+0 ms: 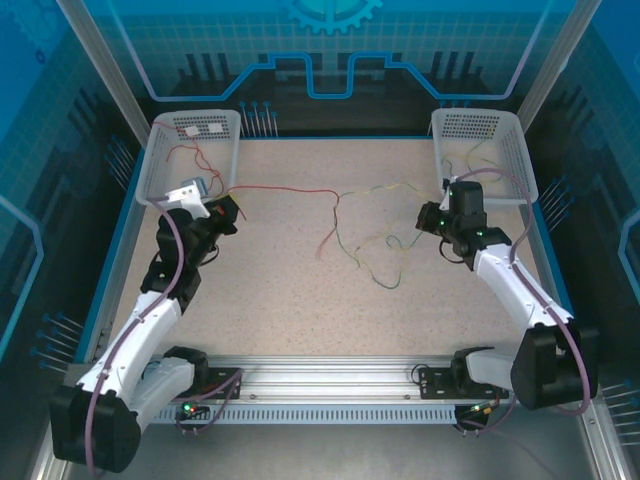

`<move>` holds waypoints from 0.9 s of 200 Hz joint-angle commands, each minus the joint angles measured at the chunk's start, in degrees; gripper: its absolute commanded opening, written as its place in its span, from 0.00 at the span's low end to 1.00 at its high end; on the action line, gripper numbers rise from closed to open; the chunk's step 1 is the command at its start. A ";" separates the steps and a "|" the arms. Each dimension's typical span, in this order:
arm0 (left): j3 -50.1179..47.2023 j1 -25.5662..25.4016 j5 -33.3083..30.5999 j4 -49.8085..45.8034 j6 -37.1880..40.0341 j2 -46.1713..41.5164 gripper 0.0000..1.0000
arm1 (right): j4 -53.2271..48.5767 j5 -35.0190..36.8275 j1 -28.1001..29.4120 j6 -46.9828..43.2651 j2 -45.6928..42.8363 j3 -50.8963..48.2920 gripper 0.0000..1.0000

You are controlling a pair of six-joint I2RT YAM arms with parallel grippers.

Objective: Untangle the cables

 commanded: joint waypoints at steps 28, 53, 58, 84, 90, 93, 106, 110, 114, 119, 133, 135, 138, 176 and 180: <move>-0.89 5.44 -5.85 -2.31 0.70 -5.67 0.00 | -4.77 7.05 -3.82 5.83 -1.74 -1.48 0.00; -0.91 8.65 -7.10 -3.73 -1.26 -7.29 0.00 | -5.49 9.97 -4.74 8.86 -3.11 -3.24 0.00; -0.72 9.24 -6.95 -4.26 -1.43 -7.12 0.00 | -5.21 9.99 -5.02 9.28 -3.53 -3.67 0.00; 1.21 10.26 -8.67 -8.88 -1.10 -6.53 0.00 | -4.24 8.81 -5.43 9.93 -4.31 -4.52 0.00; 1.14 10.35 -9.89 -9.13 -0.81 -6.77 0.00 | -4.69 8.92 -5.45 9.63 -4.03 -4.28 0.00; 1.10 10.35 -10.60 -9.25 -0.84 -6.88 0.00 | -5.22 9.31 -5.46 9.77 -3.93 -4.07 0.00; 0.77 11.10 -12.17 -9.44 -1.98 -7.16 0.00 | -5.69 10.05 -5.71 10.30 -4.03 -4.35 0.00; 0.75 11.26 -11.10 -8.85 -1.83 -6.97 0.00 | -4.97 9.55 -5.81 10.10 -4.24 -4.65 0.00; 0.94 11.29 -9.79 -8.41 -1.59 -6.78 0.00 | -4.19 8.83 -5.81 9.87 -4.38 -4.97 0.00; 1.28 11.23 -8.33 -8.24 -1.46 -6.50 0.00 | -3.22 7.87 -5.82 9.78 -4.61 -5.36 0.00; 3.21 11.23 -7.71 -10.33 -1.45 -5.71 0.00 | -2.95 7.15 -5.73 10.14 -4.39 -5.43 0.00; 3.52 11.23 -8.06 -10.60 -1.07 -5.68 0.00 | -3.36 7.53 -5.80 10.20 -4.29 -5.18 0.00; 3.86 11.21 -8.84 -11.13 -0.44 -5.74 0.00 | -4.04 8.12 -5.78 10.05 -4.11 -4.79 0.00; 4.48 12.98 -23.05 -16.63 -5.17 -8.63 0.00 | -6.09 9.74 -9.41 11.70 -5.46 -5.38 0.00; 4.48 13.05 -24.52 -17.20 -5.87 -8.80 0.00 | -6.15 9.68 -9.58 11.71 -5.47 -5.39 0.00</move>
